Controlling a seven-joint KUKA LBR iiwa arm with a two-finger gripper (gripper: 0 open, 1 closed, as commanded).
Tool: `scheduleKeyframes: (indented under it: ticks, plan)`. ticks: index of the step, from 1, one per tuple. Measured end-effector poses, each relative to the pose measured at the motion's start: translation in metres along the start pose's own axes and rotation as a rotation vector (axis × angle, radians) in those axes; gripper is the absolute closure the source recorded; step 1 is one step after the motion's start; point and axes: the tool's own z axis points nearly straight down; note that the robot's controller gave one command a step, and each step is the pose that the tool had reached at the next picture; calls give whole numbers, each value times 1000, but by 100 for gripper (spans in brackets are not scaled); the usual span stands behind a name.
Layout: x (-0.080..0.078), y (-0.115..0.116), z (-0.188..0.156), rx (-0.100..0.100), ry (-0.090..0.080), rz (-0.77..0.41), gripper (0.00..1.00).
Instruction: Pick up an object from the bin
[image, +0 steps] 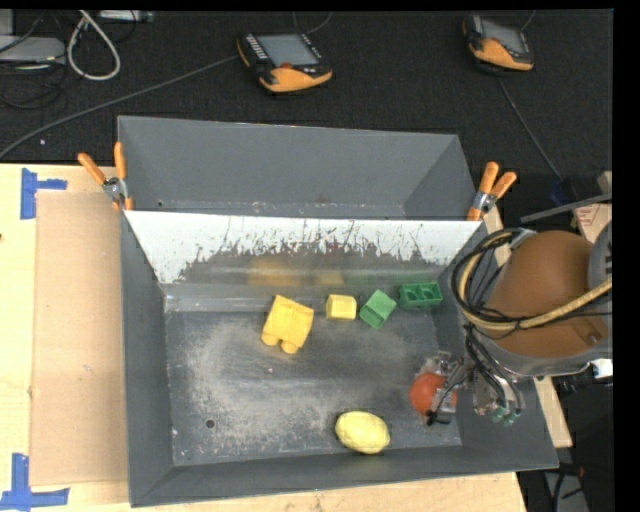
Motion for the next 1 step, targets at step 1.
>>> scheduleKeyframes:
  ticks: [1]
  plan:
    - [2,0,-33,0,9,-1,100]
